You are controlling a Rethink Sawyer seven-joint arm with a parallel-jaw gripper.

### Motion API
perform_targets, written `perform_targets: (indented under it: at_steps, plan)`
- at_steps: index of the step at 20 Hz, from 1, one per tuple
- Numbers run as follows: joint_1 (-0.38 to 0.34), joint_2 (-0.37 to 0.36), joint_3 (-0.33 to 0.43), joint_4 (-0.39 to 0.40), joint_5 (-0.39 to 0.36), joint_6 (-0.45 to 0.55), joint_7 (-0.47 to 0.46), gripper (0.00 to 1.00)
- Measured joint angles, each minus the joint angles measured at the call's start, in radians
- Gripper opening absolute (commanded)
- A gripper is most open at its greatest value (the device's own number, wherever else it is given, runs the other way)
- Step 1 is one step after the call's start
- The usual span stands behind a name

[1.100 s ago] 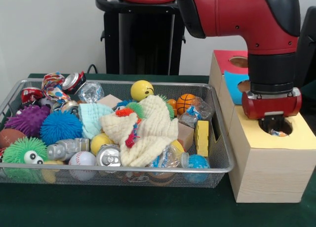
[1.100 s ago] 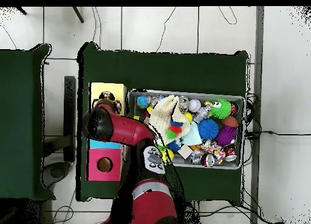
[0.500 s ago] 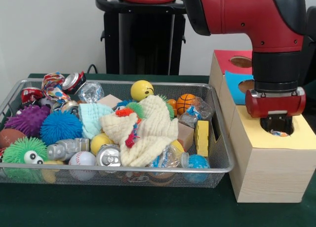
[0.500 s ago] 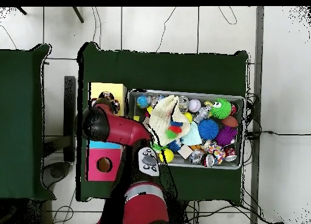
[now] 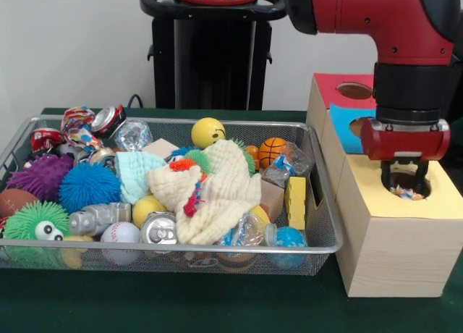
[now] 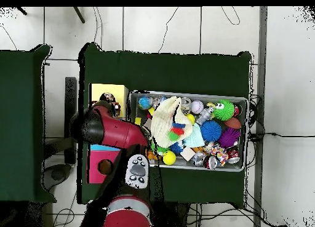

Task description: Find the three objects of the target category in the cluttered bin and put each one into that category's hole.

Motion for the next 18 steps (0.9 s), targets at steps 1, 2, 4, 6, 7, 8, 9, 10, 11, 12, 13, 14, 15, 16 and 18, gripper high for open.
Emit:
perform_targets:
  at_steps: [1,2,4,6,7,8,9,10,11,12,13,14,15,16,18]
  plan:
    - [0.012,0.000,-0.018,-0.010,0.001,0.023,0.000,1.00]
    - [0.025,0.000,-0.036,-0.020,0.002,0.047,0.000,1.00]
    - [0.046,0.000,-0.068,-0.039,0.003,0.092,0.000,1.00]
    - [0.061,0.000,-0.094,-0.059,0.003,0.140,0.000,1.00]
    - [0.068,0.001,-0.109,-0.073,0.002,0.174,0.000,1.00]
    - [0.070,0.001,-0.114,-0.078,0.002,0.186,0.000,1.00]
    - [0.072,0.002,-0.121,-0.089,0.002,0.212,0.000,1.00]
    - [0.070,0.002,-0.122,-0.096,0.002,0.229,0.000,1.00]
    - [0.070,0.002,-0.122,-0.097,0.002,0.232,0.000,1.00]
    - [0.068,0.002,-0.122,-0.098,0.002,0.235,0.000,1.00]
    - [0.064,0.002,-0.119,-0.098,0.002,0.235,0.000,1.00]
    - [0.059,0.001,-0.113,-0.098,0.002,0.233,0.000,1.00]
    - [0.055,0.001,-0.107,-0.097,0.002,0.231,0.000,1.00]
    - [0.049,0.000,-0.100,-0.095,0.001,0.227,0.000,1.00]
    - [0.038,-0.001,-0.086,-0.090,-0.001,0.218,0.000,1.00]
